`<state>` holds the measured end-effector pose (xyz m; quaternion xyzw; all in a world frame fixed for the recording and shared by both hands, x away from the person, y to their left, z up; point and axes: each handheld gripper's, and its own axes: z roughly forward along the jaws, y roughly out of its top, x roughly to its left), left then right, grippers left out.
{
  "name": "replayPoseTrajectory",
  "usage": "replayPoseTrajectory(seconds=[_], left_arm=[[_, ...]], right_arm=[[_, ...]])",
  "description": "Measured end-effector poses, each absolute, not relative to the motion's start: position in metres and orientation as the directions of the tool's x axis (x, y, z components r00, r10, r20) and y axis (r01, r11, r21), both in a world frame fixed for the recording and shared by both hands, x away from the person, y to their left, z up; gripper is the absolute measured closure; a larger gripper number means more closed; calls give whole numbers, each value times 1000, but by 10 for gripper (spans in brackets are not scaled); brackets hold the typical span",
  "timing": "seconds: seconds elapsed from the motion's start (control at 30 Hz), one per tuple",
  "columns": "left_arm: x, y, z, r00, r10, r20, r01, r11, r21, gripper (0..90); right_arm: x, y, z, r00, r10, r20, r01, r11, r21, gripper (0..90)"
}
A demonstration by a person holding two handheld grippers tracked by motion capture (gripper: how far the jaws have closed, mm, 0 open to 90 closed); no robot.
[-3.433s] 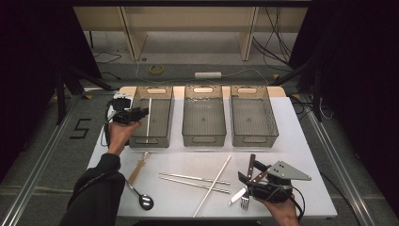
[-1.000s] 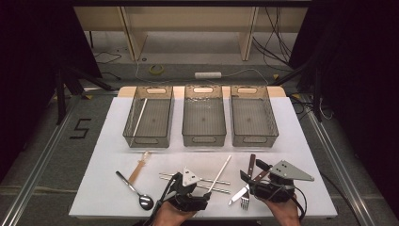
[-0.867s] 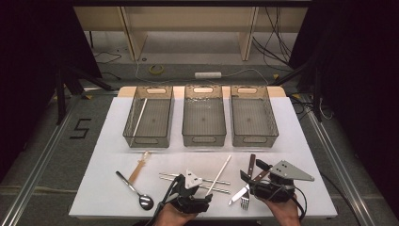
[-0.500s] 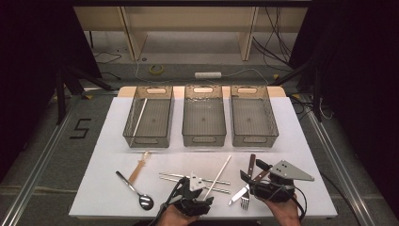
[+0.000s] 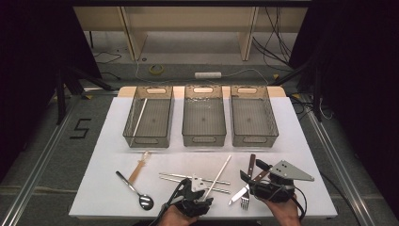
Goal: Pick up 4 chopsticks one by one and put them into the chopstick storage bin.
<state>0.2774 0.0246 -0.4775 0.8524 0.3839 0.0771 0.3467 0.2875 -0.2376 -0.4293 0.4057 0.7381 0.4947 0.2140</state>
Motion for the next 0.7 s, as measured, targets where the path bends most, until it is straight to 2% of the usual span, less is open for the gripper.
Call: replayPoseTrajectory(seconds=[0.43,0.7], left_arm=[[280,21,-484,692,718,-82,583,-488,649,724],[284,25,-484,685,723,-94,592,-477,649,826]], right_arm=[[287,-238,-429,-581,809,85,385,182,905,305],[287,-237,-429,-584,807,85,387,185,903,305]])
